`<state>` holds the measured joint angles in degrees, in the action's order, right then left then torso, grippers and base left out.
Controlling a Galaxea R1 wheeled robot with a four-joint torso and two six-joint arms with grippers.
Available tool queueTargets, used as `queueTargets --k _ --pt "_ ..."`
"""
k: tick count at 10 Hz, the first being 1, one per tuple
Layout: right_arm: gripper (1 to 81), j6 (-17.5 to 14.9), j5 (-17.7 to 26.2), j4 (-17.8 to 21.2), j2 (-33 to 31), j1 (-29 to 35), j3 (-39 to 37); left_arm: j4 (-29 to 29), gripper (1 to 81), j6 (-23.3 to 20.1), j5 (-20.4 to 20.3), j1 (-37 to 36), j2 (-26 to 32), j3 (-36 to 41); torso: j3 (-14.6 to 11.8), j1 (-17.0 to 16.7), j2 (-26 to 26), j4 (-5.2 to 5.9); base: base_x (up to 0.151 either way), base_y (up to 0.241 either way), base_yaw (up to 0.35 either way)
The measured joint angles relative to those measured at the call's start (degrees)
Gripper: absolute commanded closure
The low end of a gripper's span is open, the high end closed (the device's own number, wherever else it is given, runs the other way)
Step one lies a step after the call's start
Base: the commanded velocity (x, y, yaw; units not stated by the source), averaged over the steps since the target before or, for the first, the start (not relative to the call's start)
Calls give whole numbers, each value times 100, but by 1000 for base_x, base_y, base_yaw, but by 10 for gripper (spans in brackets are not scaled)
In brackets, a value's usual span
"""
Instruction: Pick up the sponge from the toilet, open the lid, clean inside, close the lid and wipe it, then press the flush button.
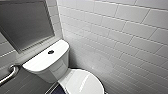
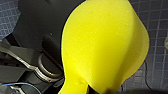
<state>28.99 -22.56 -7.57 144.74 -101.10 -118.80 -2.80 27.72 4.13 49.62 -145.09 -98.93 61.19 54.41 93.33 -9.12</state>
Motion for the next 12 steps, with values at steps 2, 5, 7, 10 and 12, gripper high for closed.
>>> queueTargets --k 2,5,7,10,12 --pt "811 0 82 -94 358 2 -317 -6 10 44 41 27 -141 -20 170 5 0 0 0 0 0" --pt "811 0 135 -122 460 74 -485 -24 10 251 13 -54 -243 -29 197 5 0 0 0 0 0" --pt "811 -2 149 -127 783 77 -829 -26 10 386 -133 -113 -400 -50 199 5 0 0 0 0 0" --pt "811 -2 157 -155 1318 74 -1718 -44 10 588 -406 -111 -553 -223 199 5 0 0 0 0 0" --pt "811 0 149 -171 1629 30 -2054 -69 10 769 -464 -113 -750 -452 201 5 0 0 0 0 0"
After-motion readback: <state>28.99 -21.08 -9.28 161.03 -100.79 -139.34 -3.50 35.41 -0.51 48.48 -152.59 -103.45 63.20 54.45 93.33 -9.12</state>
